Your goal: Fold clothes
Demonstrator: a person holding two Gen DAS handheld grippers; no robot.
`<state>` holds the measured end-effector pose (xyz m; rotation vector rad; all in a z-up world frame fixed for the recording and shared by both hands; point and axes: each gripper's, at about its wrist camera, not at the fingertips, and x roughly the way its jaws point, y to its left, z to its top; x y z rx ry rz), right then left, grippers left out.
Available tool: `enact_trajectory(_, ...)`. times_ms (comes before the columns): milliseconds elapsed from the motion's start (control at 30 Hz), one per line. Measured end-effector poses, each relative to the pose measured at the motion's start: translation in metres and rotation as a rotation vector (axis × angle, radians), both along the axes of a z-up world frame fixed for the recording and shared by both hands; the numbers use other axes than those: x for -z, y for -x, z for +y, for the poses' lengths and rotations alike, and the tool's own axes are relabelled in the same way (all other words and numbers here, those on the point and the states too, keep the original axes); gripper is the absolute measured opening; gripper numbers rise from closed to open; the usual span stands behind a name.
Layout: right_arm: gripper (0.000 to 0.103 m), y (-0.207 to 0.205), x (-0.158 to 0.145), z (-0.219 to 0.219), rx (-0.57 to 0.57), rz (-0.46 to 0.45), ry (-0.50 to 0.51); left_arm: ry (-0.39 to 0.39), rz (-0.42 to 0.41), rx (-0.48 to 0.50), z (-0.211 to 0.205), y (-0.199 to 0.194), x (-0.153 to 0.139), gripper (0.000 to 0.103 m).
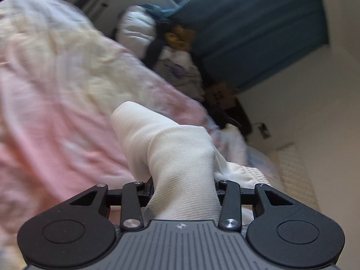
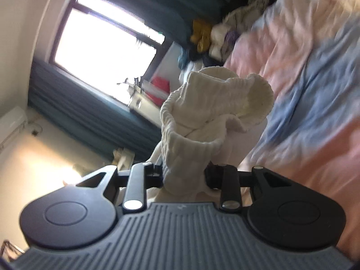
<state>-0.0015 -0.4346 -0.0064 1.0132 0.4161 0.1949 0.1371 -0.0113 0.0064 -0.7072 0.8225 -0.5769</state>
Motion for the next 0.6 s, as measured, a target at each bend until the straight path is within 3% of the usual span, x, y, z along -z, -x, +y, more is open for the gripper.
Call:
enact_trajectory(167,0.034,0.024,-0.022,-0.082,0.152,-0.054,0.035,0.031,-0.061,0.132,-0.12,-0.024,-0.017,0.041)
enact_trajectory(300,0.034,0.042,-0.013,-0.147,0.306,-0.061,0.071,0.063,-0.071,0.236,-0.229,-0.049,-0.002,0.042)
enact_trajectory(467,0.034,0.059,0.029,-0.211,0.484,-0.042,0.098,0.084,-0.087,0.372,-0.354,-0.076,0.048,0.042)
enact_trajectory(600,0.034,0.068,0.083,-0.242,0.579,0.047,0.083,0.043,-0.058,0.458,-0.408,-0.089,0.105,0.042)
